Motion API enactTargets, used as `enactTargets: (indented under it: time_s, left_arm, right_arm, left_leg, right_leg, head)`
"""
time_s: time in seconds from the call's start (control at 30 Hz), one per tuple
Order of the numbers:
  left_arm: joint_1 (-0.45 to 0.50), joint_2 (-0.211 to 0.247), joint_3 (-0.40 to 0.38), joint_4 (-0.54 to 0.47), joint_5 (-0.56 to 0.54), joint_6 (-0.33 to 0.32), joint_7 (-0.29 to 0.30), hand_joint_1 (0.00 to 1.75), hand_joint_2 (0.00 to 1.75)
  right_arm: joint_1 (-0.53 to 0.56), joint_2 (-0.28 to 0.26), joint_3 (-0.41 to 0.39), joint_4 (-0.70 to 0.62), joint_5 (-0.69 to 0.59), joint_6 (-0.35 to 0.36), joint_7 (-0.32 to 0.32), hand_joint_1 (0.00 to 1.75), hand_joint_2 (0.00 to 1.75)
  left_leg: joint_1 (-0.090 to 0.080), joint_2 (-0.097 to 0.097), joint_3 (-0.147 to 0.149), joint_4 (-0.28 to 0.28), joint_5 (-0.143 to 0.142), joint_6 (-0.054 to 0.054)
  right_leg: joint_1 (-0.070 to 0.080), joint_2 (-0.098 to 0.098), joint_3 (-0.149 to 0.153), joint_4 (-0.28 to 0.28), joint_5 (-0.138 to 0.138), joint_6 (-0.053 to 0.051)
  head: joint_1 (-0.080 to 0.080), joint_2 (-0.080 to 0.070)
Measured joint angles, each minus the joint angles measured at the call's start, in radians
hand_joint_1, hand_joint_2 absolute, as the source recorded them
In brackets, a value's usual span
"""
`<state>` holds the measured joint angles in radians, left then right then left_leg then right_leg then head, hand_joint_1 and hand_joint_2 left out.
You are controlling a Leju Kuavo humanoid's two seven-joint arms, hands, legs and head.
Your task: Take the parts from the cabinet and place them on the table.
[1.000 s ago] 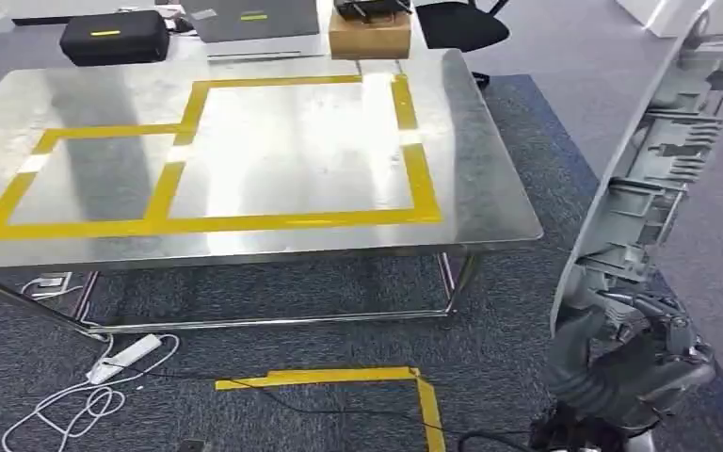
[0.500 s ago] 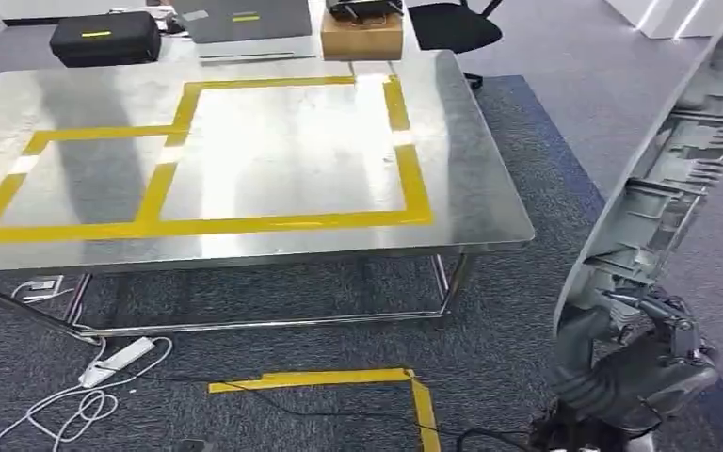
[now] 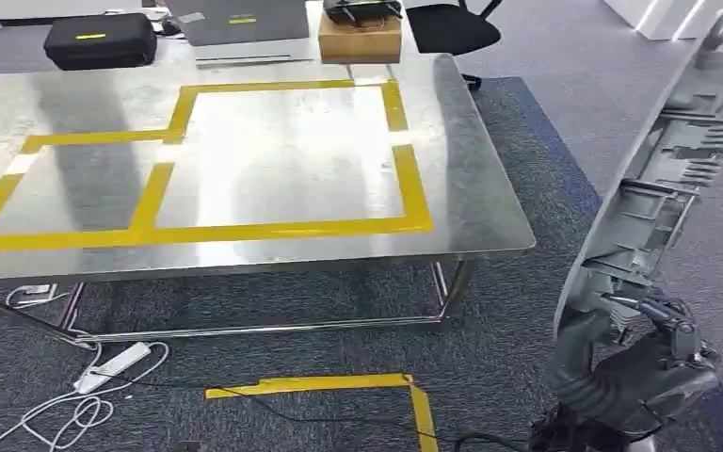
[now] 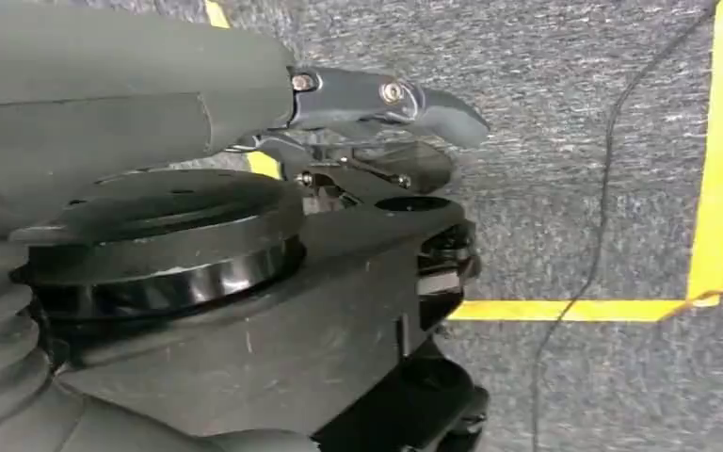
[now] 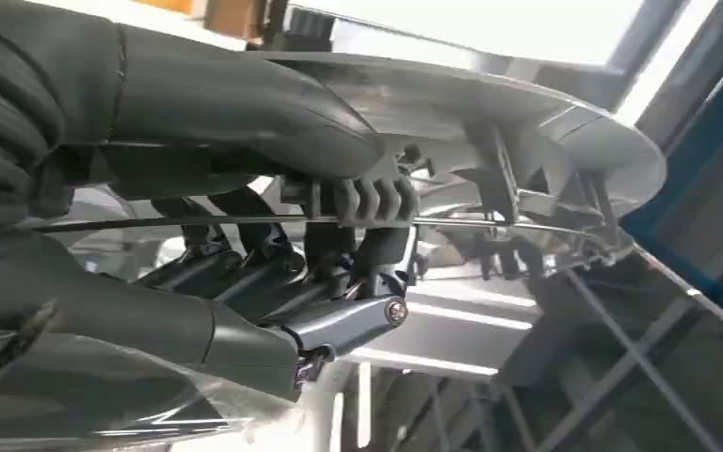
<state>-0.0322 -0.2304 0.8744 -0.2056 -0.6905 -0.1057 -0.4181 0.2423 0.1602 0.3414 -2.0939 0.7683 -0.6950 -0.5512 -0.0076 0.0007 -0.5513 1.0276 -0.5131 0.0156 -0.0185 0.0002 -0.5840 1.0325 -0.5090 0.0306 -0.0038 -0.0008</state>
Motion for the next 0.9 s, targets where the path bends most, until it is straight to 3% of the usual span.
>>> enactTargets:
  time_s: [0.07, 0.1, 0.17, 0.2, 0.23, 0.27, 0.3, 0.33, 0.37, 0.43, 0.53, 0.57, 0.6, 0.67, 0.7, 0.73, 0.77, 0.8, 0.87, 0.9]
  left_arm:
    - [-0.002, 0.001, 0.002, 0.0, -0.004, 0.002, 0.002, 0.0, 1.75]
    - [-0.003, 0.0, 0.002, 0.0, -0.004, 0.002, 0.002, 0.0, 1.75]
    - [-0.003, 0.001, 0.003, 0.0, -0.004, 0.005, 0.002, 0.0, 1.75]
    - [-0.002, 0.001, 0.004, 0.0, -0.004, 0.005, 0.002, 0.0, 1.75]
    - [-0.001, 0.001, 0.005, 0.0, -0.004, 0.004, 0.002, 0.0, 1.75]
    - [-0.001, 0.001, 0.005, 0.0, -0.004, 0.002, 0.002, 0.0, 1.75]
    - [-0.002, 0.001, 0.006, 0.0, -0.005, 0.001, 0.002, 0.0, 1.75]
    - [-0.002, 0.001, 0.006, 0.0, -0.007, 0.001, 0.002, 0.0, 1.75]
    - [-0.003, 0.001, 0.006, 0.0, -0.007, 0.001, 0.002, 0.0, 1.75]
    - [-0.005, 0.0, 0.008, 0.0, -0.007, 0.001, 0.003, 0.0, 1.75]
    - [-0.003, 0.001, 0.008, 0.0, -0.007, 0.0, 0.005, 0.0, 1.75]
    - [-0.003, -0.001, 0.008, 0.0, -0.007, 0.001, 0.006, 0.0, 1.75]
    - [-0.003, -0.001, 0.009, 0.0, -0.007, 0.002, 0.006, 0.0, 1.75]
    - [-0.007, -0.003, 0.009, 0.0, -0.008, 0.001, 0.006, 0.0, 1.75]
    - [-0.007, -0.004, 0.01, 0.0, -0.008, 0.001, 0.006, 0.0, 1.75]
    - [-0.007, -0.004, 0.01, 0.0, -0.008, 0.001, 0.006, 0.0, 1.75]
    - [-0.006, -0.004, 0.01, 0.0, -0.008, -0.002, 0.006, 0.0, 1.75]
    - [-0.006, -0.004, 0.011, 0.0, -0.007, -0.013, 0.006, 0.0, 1.75]
    - [-0.007, -0.004, 0.012, 0.0, -0.003, -0.062, -0.006, 0.0, 1.75]
    - [-0.006, -0.004, 0.012, 0.0, -0.002, -0.08, -0.007, 0.0, 1.75]
  right_arm:
    - [0.0, 0.005, -0.001, -0.001, 0.0, 0.0, 0.0, 1.75, 1.75]
    - [0.0, 0.007, -0.002, -0.001, 0.0, 0.0, 0.0, 1.75, 1.75]
    - [0.0, 0.01, -0.002, -0.001, 0.002, 0.0, 0.003, 1.75, 1.75]
    - [0.0, 0.01, -0.002, -0.001, 0.002, 0.0, 0.005, 1.75, 1.75]
    - [0.001, 0.01, -0.002, -0.001, 0.002, 0.0, 0.006, 1.75, 1.75]
    - [0.002, 0.01, -0.002, -0.001, 0.002, 0.0, 0.008, 1.75, 1.75]
    - [0.002, 0.01, -0.002, -0.001, 0.002, 0.0, 0.008, 1.75, 1.75]
    - [0.002, 0.01, -0.002, -0.001, 0.002, 0.0, 0.008, 1.75, 1.75]
    - [0.002, 0.01, -0.002, -0.001, 0.002, 0.0, 0.008, 1.75, 1.75]
    - [0.001, 0.013, -0.002, -0.002, 0.003, 0.0, 0.009, 1.75, 1.75]
    - [0.001, 0.015, -0.002, -0.003, -0.008, 0.0, 0.01, 1.75, 1.75]
    - [0.001, 0.016, -0.002, -0.003, -0.016, 0.0, 0.011, 1.75, 1.75]
    - [0.002, 0.016, -0.002, -0.003, -0.025, 0.0, 0.013, 1.75, 1.75]
    - [0.001, 0.016, -0.002, -0.003, -0.034, 0.0, 0.013, 1.75, 1.75]
    - [0.002, 0.016, -0.002, -0.003, -0.037, 0.0, 0.013, 1.75, 1.75]
    - [0.002, 0.016, -0.002, -0.003, -0.038, 0.0, 0.013, 1.75, 1.75]
    - [0.004, 0.016, -0.003, -0.003, -0.039, 0.0, 0.013, 1.75, 1.75]
    - [0.004, 0.016, -0.003, -0.003, -0.04, 0.0, 0.013, 1.75, 1.75]
    - [0.004, 0.016, -0.003, -0.003, -0.04, 0.0, 0.01, 1.75, 1.75]
    - [0.003, 0.016, -0.003, -0.003, -0.04, 0.0, 0.008, 1.75, 1.75]
  left_leg:
    - [0.002, -0.001, 0.001, 0.013, -0.018, -0.012]
    - [0.003, -0.001, -0.018, 0.054, -0.042, -0.019]
    - [0.009, -0.001, -0.086, 0.193, -0.103, -0.027]
    - [0.011, -0.001, -0.135, 0.286, -0.13, -0.031]
    - [0.012, -0.001, -0.155, 0.313, -0.124, -0.031]
    - [0.014, -0.001, -0.152, 0.295, -0.095, -0.031]
    - [0.015, -0.001, -0.134, 0.243, -0.05, -0.029]
    - [0.015, -0.001, -0.098, 0.153, 0.009, -0.026]
    - [0.015, -0.001, -0.069, 0.077, 0.051, -0.022]
    - [0.01, -0.002, -0.043, 0.021, 0.029, -0.013]
    - [0.007, -0.003, -0.048, 0.017, 0.026, -0.002]
    - [0.017, -0.003, -0.042, 0.005, 0.033, 0.007]
    - [0.015, -0.003, -0.038, 0.002, 0.033, 0.011]
    - [0.014, -0.003, -0.039, 0.002, 0.031, 0.018]
    - [0.012, -0.002, -0.038, 0.002, 0.029, 0.02]
    - [0.01, -0.002, -0.038, 0.003, 0.029, 0.022]
    - [0.008, -0.002, -0.036, 0.003, 0.028, 0.022]
    - [0.007, -0.003, -0.033, 0.003, 0.026, 0.024]
    - [0.004, -0.006, -0.025, 0.003, 0.011, 0.022]
    - [0.004, -0.006, -0.022, 0.004, 0.009, 0.019]
  right_leg:
    - [-0.009, -0.002, 0.01, -0.008, 0.001, -0.011]
    - [-0.01, -0.004, 0.014, -0.009, -0.003, -0.017]
    - [-0.009, -0.005, 0.018, -0.009, -0.007, -0.024]
    - [-0.009, -0.004, 0.021, -0.009, -0.01, -0.026]
    - [-0.009, -0.003, 0.025, -0.009, -0.012, -0.027]
    - [-0.01, -0.001, 0.03, -0.009, -0.015, -0.027]
    - [-0.01, 0.001, 0.035, -0.009, -0.019, -0.025]
    - [-0.01, 0.002, 0.043, -0.009, -0.023, -0.022]
    - [-0.01, 0.003, 0.049, -0.009, -0.027, -0.018]
    - [-0.003, 0.006, 0.045, -0.007, -0.034, -0.004]
    - [-0.005, 0.001, 0.047, -0.02, -0.029, 0.014]
    - [-0.007, 0.001, 0.041, -0.016, -0.036, 0.019]
    - [-0.006, -0.001, 0.033, 0.004, -0.052, 0.021]
    - [-0.005, 0.0, -0.03, 0.132, -0.119, 0.024]
    - [-0.004, 0.0, -0.081, 0.229, -0.155, 0.024]
    - [-0.003, 0.0, -0.115, 0.287, -0.166, 0.024]
    - [-0.002, 0.0, -0.124, 0.292, -0.15, 0.023]
    - [-0.001, 0.0, -0.11, 0.253, -0.113, 0.019]
    - [0.0, -0.001, -0.035, 0.088, -0.017, 0.009]
    - [0.002, -0.004, -0.005, 0.025, 0.003, 0.004]
  head:
    - [0.0, 0.0]
    - [-0.007, 0.0]
    - [-0.006, 0.0]
    - [-0.006, 0.0]
    - [-0.006, 0.0]
    - [-0.006, 0.0]
    - [-0.006, 0.0]
    - [-0.006, 0.0]
    - [-0.006, 0.0]
    - [-0.006, 0.0]
    - [-0.005, 0.0]
    - [-0.004, 0.0]
    - [-0.003, 0.0]
    - [0.001, 0.0]
    - [0.0, 0.0]
    - [0.0, 0.0]
    - [0.0, 0.0]
    - [0.0, 0.0]
    - [0.0, 0.0]
    - [0.001, 0.0]
